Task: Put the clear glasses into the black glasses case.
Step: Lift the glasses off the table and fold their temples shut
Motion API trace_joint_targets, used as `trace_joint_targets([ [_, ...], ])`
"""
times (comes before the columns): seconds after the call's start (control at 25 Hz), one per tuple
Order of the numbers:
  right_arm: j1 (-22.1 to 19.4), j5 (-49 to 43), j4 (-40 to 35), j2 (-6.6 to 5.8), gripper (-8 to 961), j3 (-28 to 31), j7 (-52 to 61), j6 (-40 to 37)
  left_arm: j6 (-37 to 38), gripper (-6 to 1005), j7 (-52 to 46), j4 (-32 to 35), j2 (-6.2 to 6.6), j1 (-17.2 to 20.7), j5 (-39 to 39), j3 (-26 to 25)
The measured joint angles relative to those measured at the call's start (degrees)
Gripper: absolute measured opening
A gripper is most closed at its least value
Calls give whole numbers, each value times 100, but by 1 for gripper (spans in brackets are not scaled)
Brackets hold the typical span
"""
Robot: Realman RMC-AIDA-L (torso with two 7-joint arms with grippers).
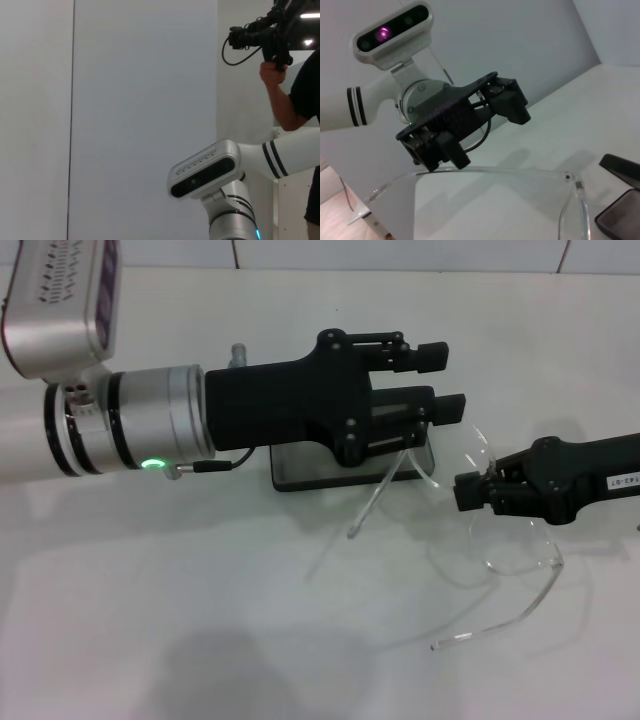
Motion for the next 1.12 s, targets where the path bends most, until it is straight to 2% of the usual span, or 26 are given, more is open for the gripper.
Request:
trace_joint_targets([
  [1.12, 401, 45, 229, 9, 127, 65, 458, -627, -196, 487, 972, -396, -10, -38, -248, 133],
])
